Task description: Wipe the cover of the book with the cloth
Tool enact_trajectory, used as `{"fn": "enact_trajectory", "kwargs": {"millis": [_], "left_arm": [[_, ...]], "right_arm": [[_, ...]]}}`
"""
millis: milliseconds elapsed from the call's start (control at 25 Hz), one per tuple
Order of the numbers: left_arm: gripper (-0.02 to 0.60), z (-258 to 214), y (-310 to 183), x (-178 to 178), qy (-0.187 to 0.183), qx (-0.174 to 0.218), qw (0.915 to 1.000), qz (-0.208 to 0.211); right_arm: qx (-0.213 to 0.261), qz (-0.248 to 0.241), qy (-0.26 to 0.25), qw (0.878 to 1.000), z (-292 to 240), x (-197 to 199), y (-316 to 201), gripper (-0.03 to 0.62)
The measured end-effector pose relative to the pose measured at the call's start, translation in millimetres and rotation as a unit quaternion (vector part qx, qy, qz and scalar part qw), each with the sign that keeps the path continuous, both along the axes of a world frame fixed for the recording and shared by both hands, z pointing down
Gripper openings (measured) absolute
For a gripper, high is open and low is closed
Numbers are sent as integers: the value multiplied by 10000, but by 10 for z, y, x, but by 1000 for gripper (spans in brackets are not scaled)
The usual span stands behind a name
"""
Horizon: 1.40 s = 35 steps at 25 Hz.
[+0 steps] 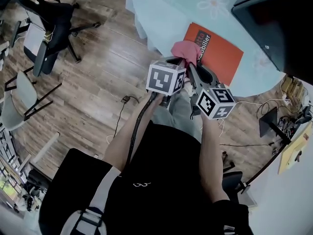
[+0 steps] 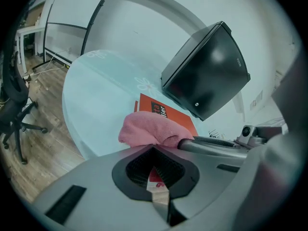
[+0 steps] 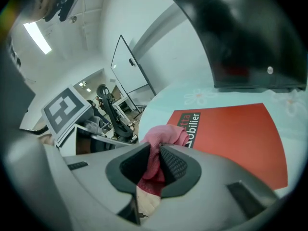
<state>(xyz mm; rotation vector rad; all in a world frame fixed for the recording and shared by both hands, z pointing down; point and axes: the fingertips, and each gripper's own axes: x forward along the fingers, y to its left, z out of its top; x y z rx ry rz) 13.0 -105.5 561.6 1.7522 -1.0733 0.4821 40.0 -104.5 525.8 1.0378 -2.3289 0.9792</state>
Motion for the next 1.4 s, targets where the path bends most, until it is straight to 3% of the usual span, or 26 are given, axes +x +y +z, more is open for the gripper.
{"fn": "enact_trajectory", "kwargs": {"millis": [640,1400], "left_arm": [[14,-9,41,1035,13,-92,9973,733],[14,-36,110,1979,-91,-73,9964,837]], "right_arm": [[-66,842,-114,9964,23,1042,21,63],[-57,1172,-322,9926,36,2015,120,63]]}}
